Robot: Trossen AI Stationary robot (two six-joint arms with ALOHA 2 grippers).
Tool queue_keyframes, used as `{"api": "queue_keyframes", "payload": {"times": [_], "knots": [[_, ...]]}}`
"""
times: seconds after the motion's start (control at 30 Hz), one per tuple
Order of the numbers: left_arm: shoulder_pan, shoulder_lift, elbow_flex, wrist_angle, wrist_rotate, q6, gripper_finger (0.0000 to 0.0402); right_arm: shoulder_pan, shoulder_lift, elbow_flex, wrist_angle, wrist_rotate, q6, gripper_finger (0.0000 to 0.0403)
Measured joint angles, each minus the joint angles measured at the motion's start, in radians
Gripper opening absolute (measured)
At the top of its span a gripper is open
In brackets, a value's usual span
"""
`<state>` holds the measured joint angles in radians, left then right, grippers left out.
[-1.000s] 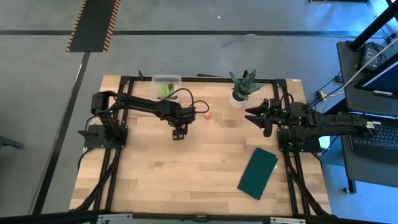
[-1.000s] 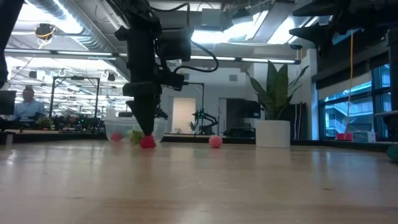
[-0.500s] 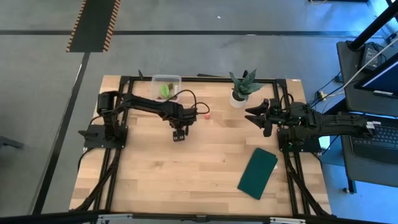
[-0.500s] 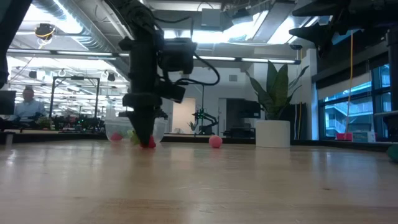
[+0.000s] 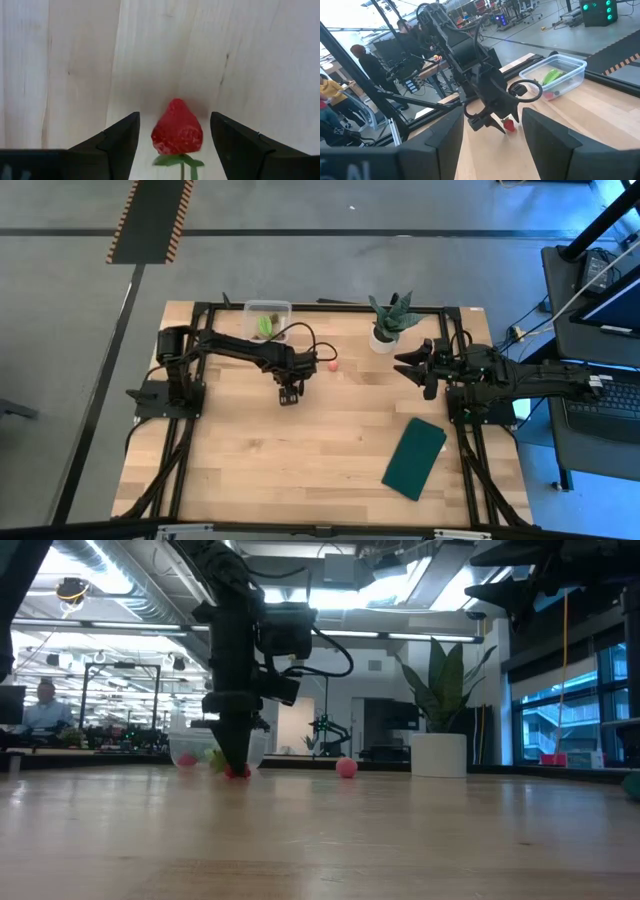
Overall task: Pick and placing Produce into tupperware
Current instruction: Put the red strawberry into the transparent container
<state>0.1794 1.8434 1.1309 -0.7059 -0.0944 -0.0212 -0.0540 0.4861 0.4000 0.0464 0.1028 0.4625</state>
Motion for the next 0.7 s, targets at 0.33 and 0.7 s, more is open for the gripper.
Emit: {"api": "queue_keyframes", "payload": {"times": [0.33, 0.7], "knots": [[0.0, 0.02, 0.003, -0.011, 0.011, -0.002, 0.0222, 0.0, 0.0, 0.0, 0.0, -0.002, 0.004, 0.0204], [-0.001, 0.02, 0.002, -0.01, 0.015, -0.002, 0.0182, 0.0, 0.0, 0.0, 0.0, -0.002, 0.004, 0.0204]]}}
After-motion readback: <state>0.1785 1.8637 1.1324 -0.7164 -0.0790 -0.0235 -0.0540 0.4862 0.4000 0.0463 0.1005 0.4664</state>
